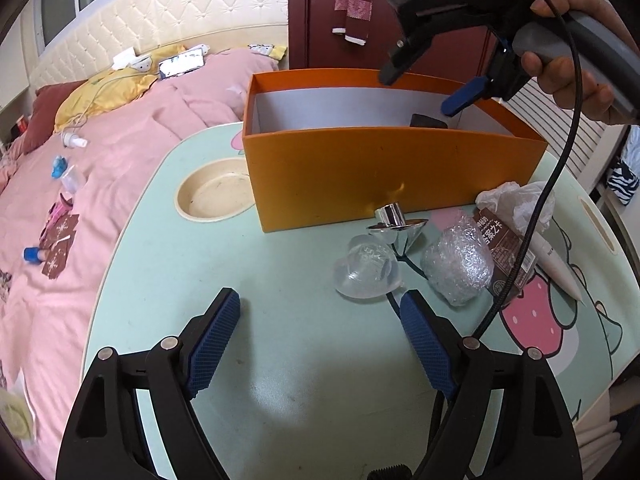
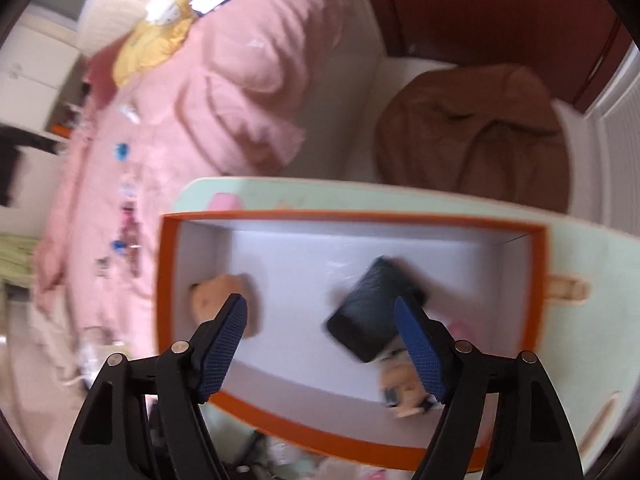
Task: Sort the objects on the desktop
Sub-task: 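Reach into the box and grasp the black pouch with the right gripper, then carry the black pouch out and set it on the table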
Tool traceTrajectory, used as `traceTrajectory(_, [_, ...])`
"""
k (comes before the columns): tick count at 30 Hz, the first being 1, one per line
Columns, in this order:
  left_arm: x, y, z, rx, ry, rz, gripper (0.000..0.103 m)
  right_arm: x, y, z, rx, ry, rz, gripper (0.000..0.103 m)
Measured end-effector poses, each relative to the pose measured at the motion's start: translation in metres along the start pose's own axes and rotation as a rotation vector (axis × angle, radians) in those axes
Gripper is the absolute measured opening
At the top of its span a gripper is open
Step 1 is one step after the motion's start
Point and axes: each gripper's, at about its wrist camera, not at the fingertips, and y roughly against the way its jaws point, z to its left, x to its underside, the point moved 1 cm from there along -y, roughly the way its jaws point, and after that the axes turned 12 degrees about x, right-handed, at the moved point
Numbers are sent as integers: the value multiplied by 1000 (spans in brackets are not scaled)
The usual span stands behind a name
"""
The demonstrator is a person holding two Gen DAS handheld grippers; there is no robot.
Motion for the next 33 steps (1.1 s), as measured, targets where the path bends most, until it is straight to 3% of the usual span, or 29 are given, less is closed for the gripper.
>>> traceTrajectory(3, [0, 0, -1, -1, -3, 1, 83, 2, 0, 1, 82, 27, 11, 77])
traceTrajectory(7, [0, 0, -2, -3, -6, 3, 83, 4, -17, 3, 93, 41, 95, 77])
traceTrajectory(12, [0, 0, -2, -2, -6, 3, 83, 2, -31, 17, 127, 91, 102, 77])
traceTrajectory(15, [0, 0, -1, -1, -2, 3, 83, 4, -38, 24, 165, 133, 106, 65])
traceTrajectory(18, [0, 0, -1, 0, 0, 2, 85, 7, -30, 26, 173, 155, 52, 39])
traceTrajectory(24, [1, 0, -2, -5, -5, 4, 85, 14, -13, 29, 187, 199, -57, 39])
traceTrajectory(29, [2, 0, -2, -4, -5, 3, 85, 41, 49, 31, -18, 209, -203, 39])
traceTrajectory(33, [2, 0, -2, -3, -6, 4, 85, 80, 72, 32, -95, 254, -230, 39])
